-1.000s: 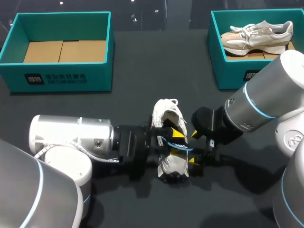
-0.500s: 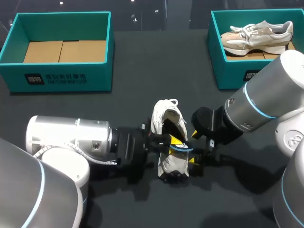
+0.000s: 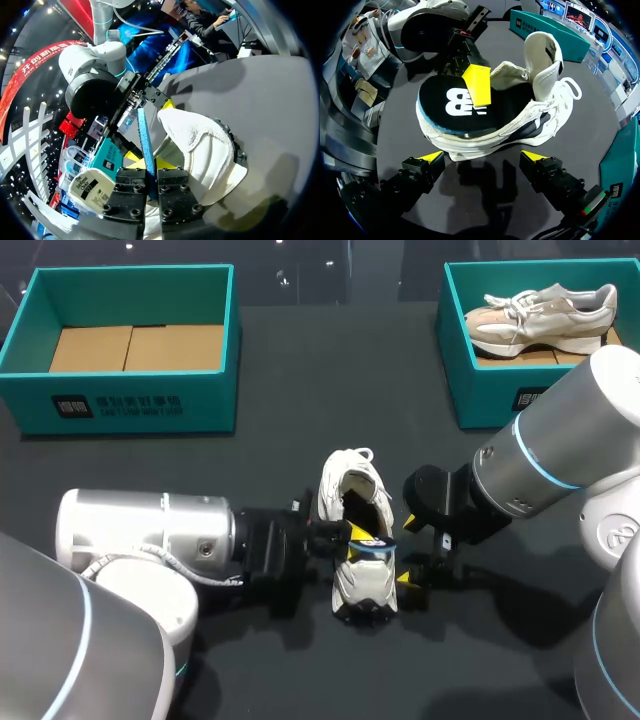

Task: Take the shoe out of the shoebox, open the shoe tongue, remove and reinsert the insole, then place the shoe into the shoebox

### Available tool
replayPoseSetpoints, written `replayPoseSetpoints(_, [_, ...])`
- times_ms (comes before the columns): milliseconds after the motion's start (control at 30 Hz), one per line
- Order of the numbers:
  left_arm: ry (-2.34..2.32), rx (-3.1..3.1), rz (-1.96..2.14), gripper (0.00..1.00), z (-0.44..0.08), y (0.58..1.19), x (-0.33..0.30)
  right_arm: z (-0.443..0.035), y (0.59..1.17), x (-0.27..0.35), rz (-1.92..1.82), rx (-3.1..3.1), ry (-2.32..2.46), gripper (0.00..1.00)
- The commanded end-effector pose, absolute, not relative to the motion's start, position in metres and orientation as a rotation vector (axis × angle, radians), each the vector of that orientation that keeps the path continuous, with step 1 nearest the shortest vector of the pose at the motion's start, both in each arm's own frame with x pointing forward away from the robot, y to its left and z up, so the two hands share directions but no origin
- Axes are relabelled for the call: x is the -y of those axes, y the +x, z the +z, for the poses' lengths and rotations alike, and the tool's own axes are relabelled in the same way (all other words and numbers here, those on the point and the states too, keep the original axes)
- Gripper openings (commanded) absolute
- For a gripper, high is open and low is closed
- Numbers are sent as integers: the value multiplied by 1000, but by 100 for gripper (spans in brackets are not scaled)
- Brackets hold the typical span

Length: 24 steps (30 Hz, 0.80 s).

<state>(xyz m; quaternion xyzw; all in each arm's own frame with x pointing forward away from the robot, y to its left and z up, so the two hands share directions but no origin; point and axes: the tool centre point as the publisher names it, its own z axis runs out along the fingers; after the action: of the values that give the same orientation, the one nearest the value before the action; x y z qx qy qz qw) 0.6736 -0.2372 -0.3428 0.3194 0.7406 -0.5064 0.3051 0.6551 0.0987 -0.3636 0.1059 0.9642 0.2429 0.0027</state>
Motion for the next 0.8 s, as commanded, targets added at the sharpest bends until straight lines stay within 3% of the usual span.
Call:
replayPoseSetpoints(33, [830,-1978,-1330,0,-348,681,248,-364,653,-99,759,-3021,334,100])
replayPoseSetpoints(200, [829,-1973,-1357,2,-341,677,246,-364,653,-99,759,-3021,334,100])
replayPoseSetpoints(233, [822,-1973,-1372,16,-339,676,245,-364,653,-99,759,-3021,334,100])
replayPoseSetpoints(300, [818,-1973,-1376,24,-333,674,243,-364,653,-99,759,-3021,334,100])
replayPoseSetpoints(800, [826,-1980,-1554,18,-310,656,243,-364,653,-99,759,-3021,334,100])
